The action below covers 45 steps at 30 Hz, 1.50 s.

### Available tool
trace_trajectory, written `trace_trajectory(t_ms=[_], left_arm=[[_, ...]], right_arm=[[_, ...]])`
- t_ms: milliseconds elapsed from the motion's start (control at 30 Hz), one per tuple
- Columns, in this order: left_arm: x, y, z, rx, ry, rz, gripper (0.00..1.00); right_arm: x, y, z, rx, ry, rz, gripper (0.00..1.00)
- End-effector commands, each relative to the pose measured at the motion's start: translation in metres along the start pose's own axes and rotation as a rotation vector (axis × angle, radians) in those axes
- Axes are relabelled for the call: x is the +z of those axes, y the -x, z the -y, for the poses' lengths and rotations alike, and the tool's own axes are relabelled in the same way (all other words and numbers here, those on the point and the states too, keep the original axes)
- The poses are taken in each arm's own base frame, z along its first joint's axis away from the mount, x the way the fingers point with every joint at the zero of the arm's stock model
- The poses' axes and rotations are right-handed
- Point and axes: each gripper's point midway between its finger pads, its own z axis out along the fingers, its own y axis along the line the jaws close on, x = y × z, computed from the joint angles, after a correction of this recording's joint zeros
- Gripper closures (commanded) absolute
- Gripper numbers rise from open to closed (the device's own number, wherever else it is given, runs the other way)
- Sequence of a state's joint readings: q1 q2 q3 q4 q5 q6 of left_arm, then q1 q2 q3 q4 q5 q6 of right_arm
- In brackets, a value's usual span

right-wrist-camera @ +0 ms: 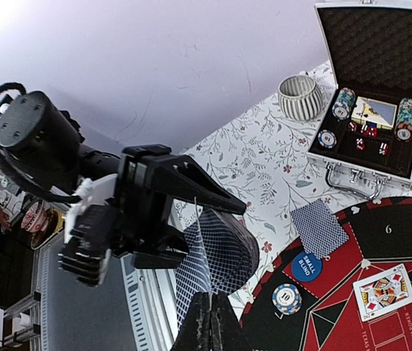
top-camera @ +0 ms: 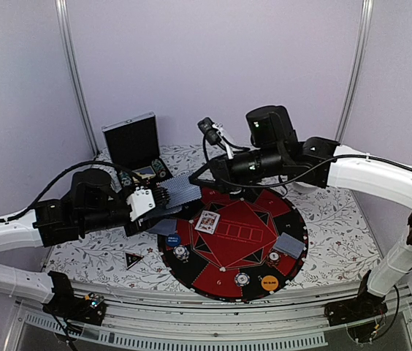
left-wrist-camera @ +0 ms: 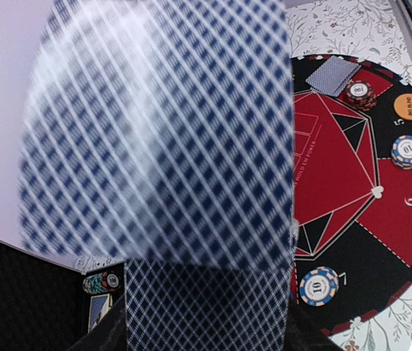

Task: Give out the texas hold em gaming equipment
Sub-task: Pick up the poker card from the face-down deck piles, then flop the poker card in the community card area.

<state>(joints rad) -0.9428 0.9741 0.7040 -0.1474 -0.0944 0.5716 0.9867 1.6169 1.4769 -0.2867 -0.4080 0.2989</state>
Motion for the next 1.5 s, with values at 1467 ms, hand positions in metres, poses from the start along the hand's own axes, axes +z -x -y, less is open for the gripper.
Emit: trace_trajectory(t_ms=[1467], left_arm=[[-0.001,0.005,-0.006,0.0,0.041,0.015,0.47]], right_arm=[[0.062,-0.227,0.2,-0.594,-0.655,-0.845,0.98]])
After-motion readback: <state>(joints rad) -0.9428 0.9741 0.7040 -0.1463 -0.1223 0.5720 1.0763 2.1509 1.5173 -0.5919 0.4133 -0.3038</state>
